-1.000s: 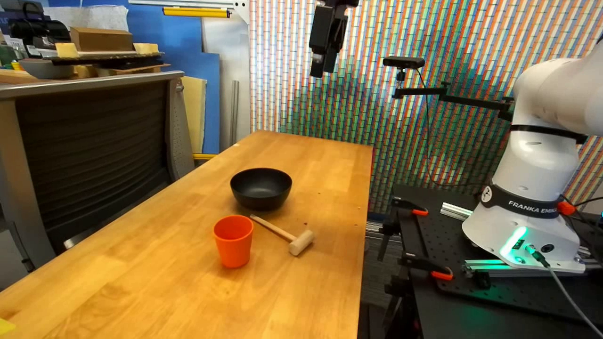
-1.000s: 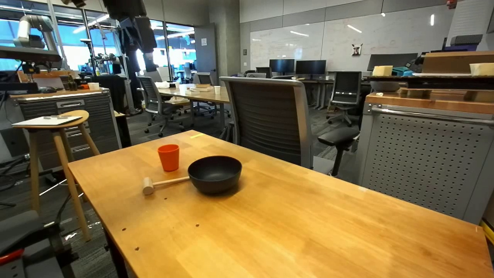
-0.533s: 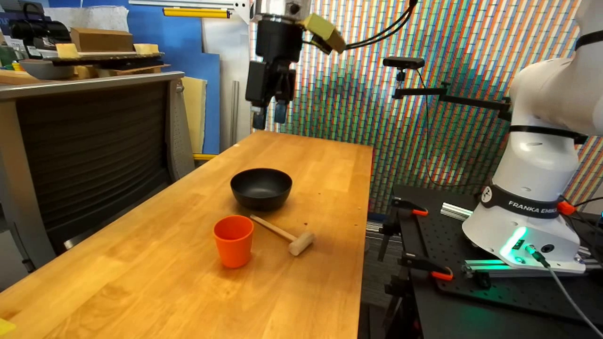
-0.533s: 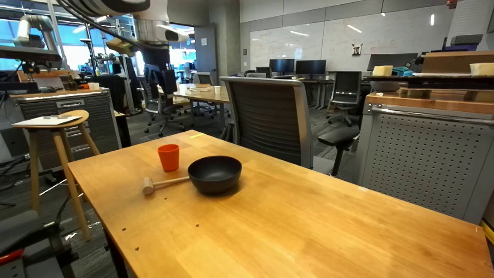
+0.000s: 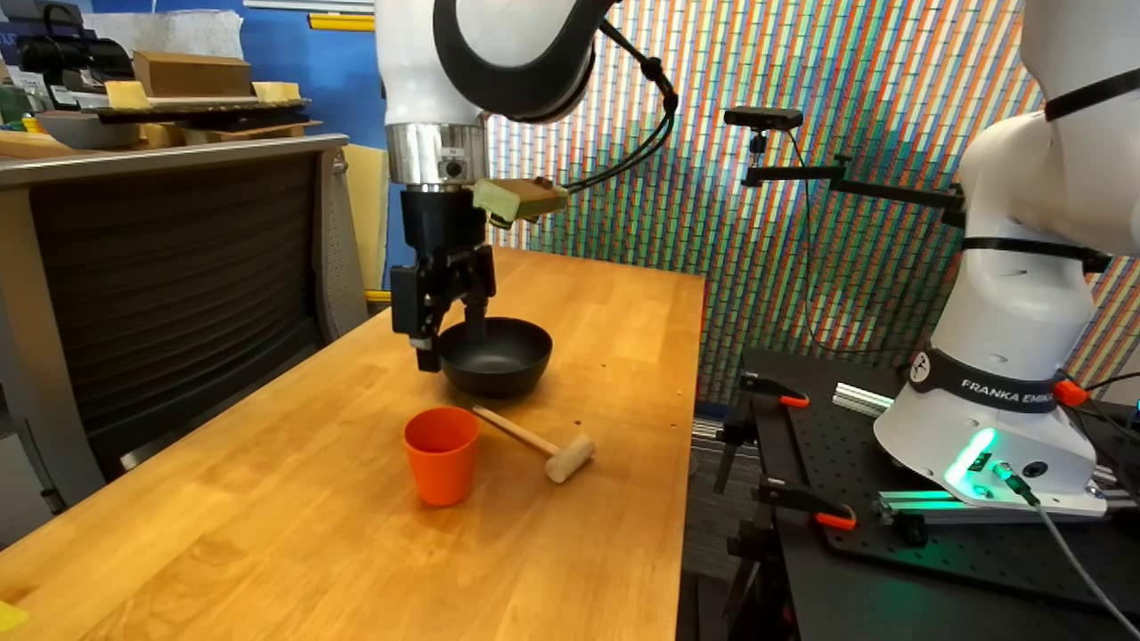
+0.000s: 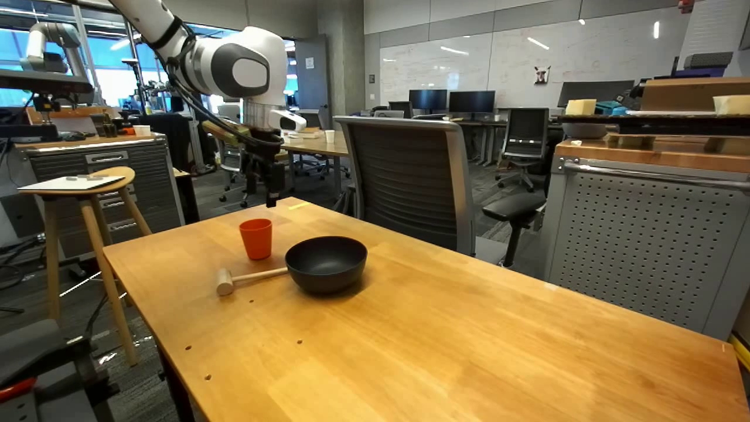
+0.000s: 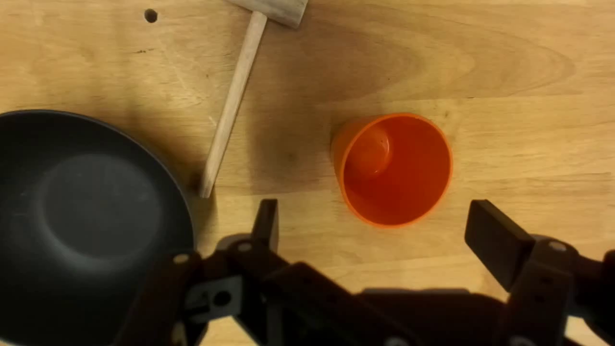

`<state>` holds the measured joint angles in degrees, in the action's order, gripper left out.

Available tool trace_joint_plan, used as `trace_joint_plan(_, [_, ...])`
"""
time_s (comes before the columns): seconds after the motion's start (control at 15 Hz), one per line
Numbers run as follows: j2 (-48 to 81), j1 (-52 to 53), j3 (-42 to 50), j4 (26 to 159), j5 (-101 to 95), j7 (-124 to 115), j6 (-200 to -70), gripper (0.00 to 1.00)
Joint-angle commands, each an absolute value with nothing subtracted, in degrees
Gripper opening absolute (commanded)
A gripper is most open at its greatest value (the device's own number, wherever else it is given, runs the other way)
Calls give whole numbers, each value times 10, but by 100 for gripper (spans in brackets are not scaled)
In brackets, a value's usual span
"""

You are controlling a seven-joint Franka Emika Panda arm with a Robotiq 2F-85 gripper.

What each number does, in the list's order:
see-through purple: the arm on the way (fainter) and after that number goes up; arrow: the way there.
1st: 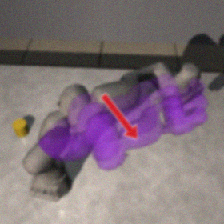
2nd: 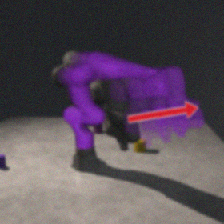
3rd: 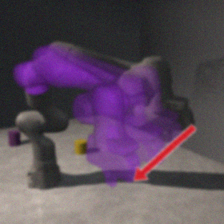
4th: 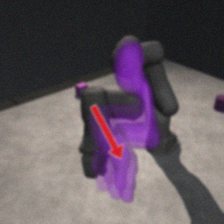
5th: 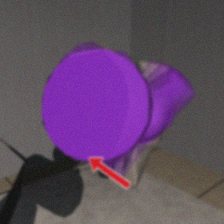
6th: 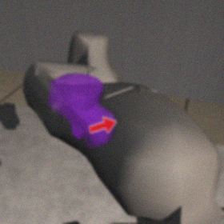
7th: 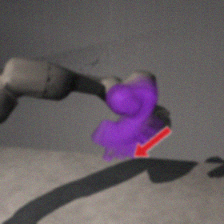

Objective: Put the orange cup in the black bowl

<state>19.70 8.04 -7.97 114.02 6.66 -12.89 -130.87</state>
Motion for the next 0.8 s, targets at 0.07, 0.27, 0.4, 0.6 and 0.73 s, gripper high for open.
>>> trace_joint_plan(0.07, [278,104,-69,1066,53,-152,-1279,100])
trace_joint_plan(0.27, [298,112,-62,1063,54,-167,-1271,100])
trace_joint_plan(0.4, [303,119,-49,1071,42,-184,-1284,100])
trace_joint_plan(0.6, [308,128,-32,1076,19,-205,-1293,100])
trace_joint_plan(0.73, [313,125,-33,1076,24,-206,-1301,75])
